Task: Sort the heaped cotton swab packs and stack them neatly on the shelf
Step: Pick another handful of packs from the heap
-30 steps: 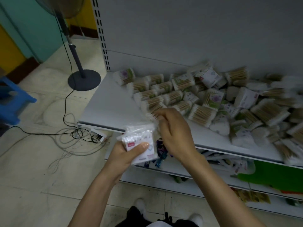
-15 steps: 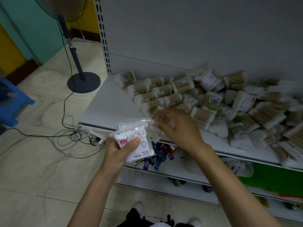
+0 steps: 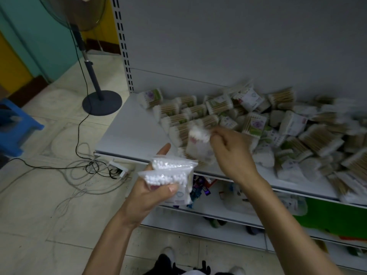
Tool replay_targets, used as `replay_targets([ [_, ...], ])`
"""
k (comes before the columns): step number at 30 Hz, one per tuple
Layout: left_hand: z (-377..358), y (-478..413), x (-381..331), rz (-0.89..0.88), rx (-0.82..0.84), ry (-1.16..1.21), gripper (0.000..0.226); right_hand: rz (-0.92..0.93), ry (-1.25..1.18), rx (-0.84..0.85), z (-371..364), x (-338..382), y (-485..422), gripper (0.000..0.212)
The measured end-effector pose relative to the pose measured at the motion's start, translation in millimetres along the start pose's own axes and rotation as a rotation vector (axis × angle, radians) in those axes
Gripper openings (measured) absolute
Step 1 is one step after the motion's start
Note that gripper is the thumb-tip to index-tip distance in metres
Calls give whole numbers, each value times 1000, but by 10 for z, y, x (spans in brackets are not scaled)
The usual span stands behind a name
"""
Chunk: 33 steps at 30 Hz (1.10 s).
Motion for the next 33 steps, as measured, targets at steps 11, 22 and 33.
replay_targets([
  [11, -103, -9, 269, 82, -40, 54, 103, -213, -261, 393, -622, -324, 234, 22],
  [22, 186, -16, 348, 174, -277, 459, 107, 220, 525, 291, -605, -584, 277, 68],
  [33, -73, -150, 285, 149, -77, 598, 84, -143, -261, -154, -1, -504, 295, 25],
])
Point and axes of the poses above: each hand's wrist, its own y-axis away from the middle knuckle, its own z-axis out of the back of the hand, x = y × z, the point moved 10 cm from there along -y, towards the middle knuckle, and after that the axes turned 11 degrees about -y, right-handed, at the moved point
